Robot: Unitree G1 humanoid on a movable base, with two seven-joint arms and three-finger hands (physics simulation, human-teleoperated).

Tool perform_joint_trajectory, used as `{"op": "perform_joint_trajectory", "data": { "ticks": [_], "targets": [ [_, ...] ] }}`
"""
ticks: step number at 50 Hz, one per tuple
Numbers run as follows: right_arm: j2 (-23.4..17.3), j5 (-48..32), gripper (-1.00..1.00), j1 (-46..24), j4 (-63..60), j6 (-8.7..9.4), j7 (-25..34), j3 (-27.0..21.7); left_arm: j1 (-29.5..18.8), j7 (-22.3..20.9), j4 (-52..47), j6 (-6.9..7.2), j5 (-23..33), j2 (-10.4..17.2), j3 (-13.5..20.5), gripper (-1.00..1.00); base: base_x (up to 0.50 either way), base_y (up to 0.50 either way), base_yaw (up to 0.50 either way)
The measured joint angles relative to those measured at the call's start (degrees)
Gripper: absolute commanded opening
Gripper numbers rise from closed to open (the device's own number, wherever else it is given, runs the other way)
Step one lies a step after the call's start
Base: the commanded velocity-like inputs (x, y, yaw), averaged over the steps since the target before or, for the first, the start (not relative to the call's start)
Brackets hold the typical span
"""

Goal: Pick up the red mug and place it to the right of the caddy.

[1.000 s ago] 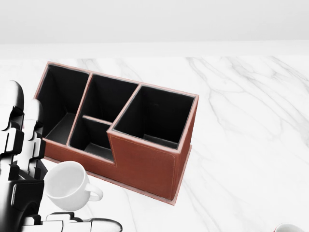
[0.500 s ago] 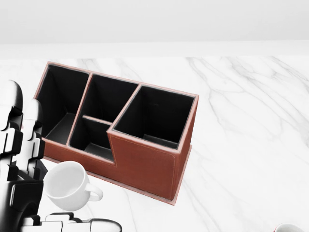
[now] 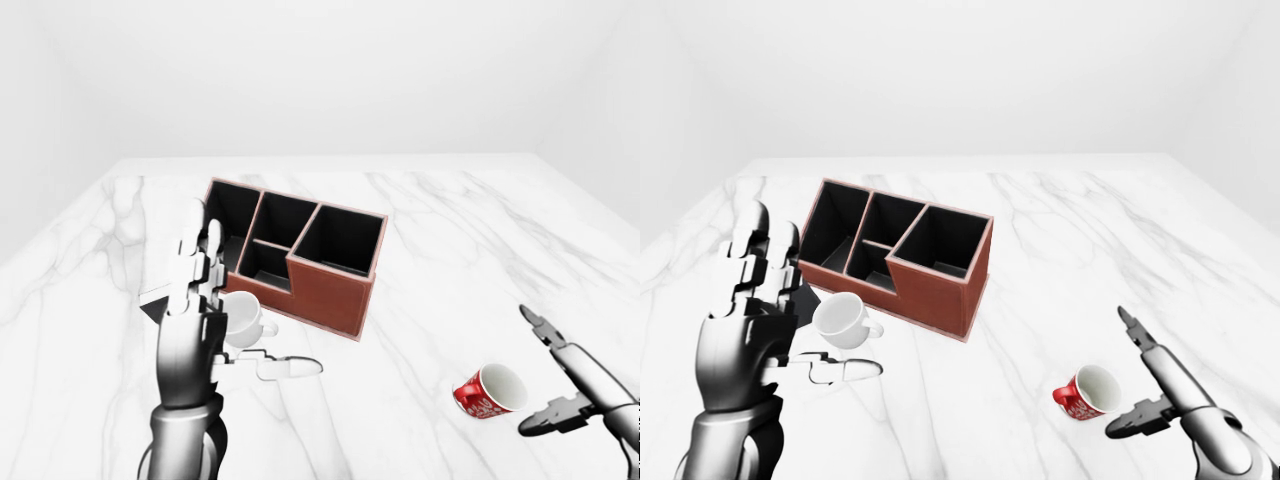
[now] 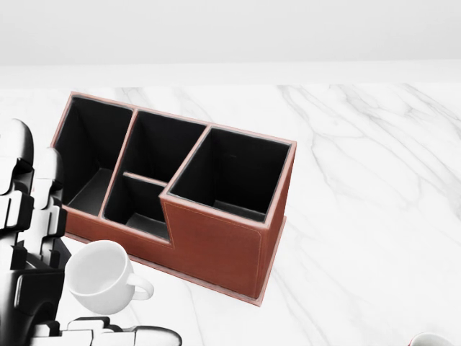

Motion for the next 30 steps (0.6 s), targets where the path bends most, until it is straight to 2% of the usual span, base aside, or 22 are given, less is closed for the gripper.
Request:
{"op": "perform_joint_trajectory", "data": {
  "ticks": [30],
  "targets": [
    [-1.26, -1.59, 1.00, -0.90, 5.43, 0.00, -3.17, 3.36, -0.13, -0.01, 0.64, 0.00, 0.11, -0.04, -0.03, 1.00, 0.00, 0.00, 0.00]
  ]
}}
